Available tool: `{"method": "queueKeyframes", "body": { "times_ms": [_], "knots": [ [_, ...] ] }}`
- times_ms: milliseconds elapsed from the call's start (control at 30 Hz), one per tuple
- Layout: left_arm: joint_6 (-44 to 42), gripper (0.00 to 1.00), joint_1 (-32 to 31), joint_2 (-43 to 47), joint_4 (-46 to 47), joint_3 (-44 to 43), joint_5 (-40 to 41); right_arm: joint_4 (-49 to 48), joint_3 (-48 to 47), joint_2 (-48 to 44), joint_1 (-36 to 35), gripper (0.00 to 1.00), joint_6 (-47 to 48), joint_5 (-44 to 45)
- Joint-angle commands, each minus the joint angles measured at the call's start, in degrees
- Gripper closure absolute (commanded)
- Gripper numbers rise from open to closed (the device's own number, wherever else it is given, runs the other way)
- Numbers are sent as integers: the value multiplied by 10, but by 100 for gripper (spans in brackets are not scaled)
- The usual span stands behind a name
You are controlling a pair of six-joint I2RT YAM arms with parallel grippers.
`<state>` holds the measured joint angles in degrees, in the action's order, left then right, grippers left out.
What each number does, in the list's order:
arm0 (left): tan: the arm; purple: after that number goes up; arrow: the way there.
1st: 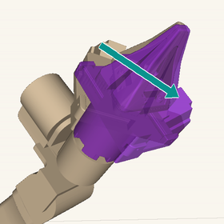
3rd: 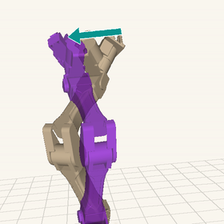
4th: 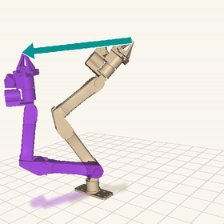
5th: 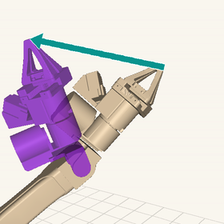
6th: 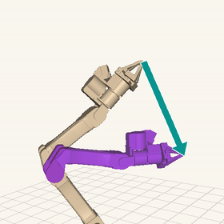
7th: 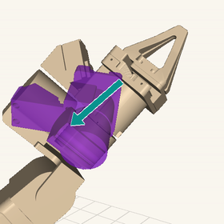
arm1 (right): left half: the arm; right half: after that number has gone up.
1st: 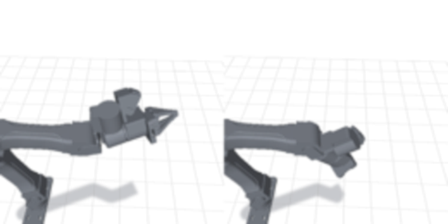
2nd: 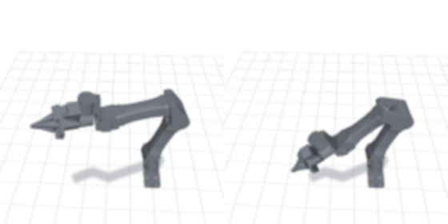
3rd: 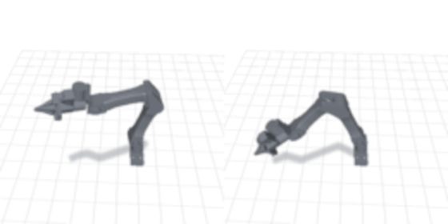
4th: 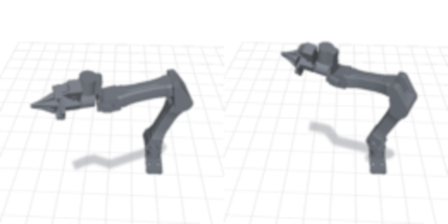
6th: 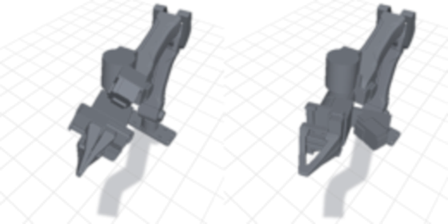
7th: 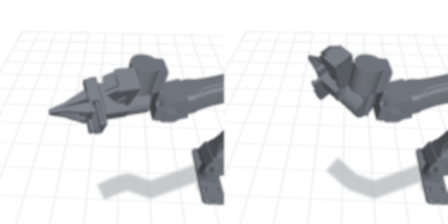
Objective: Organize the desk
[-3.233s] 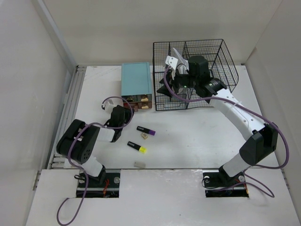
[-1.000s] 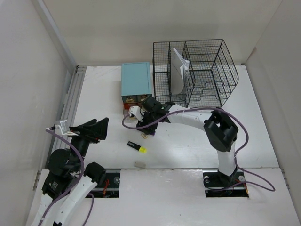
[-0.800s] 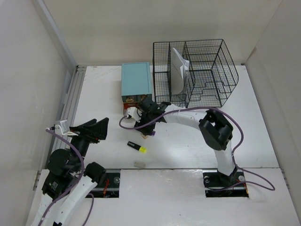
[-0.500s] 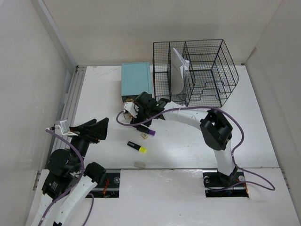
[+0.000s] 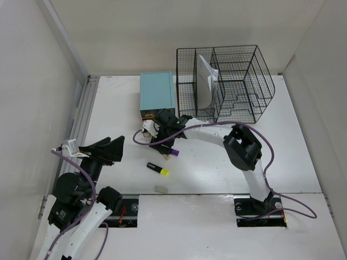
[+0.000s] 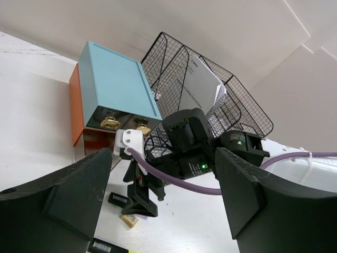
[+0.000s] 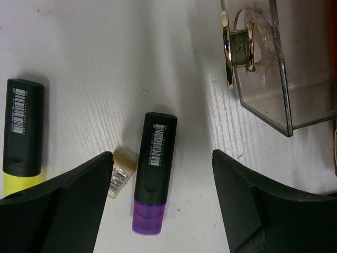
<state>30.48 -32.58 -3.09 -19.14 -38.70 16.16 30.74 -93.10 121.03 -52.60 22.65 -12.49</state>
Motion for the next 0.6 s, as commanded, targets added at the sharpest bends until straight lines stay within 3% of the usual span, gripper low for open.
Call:
{"method": "queueKeyframes", "body": {
  "times_ms": [0,200,567],
  "knots": [
    [-6,23,-3,6,17,1,4,-22,-24,1,-7,19,-8,9],
    [-6,23,-3,12,17,1,9,-27,-24,11,-7,13,-13,9],
    [-6,23,-3,12,17,1,14,-26,-23,27,-7,12,-18,39]
  ]
}}
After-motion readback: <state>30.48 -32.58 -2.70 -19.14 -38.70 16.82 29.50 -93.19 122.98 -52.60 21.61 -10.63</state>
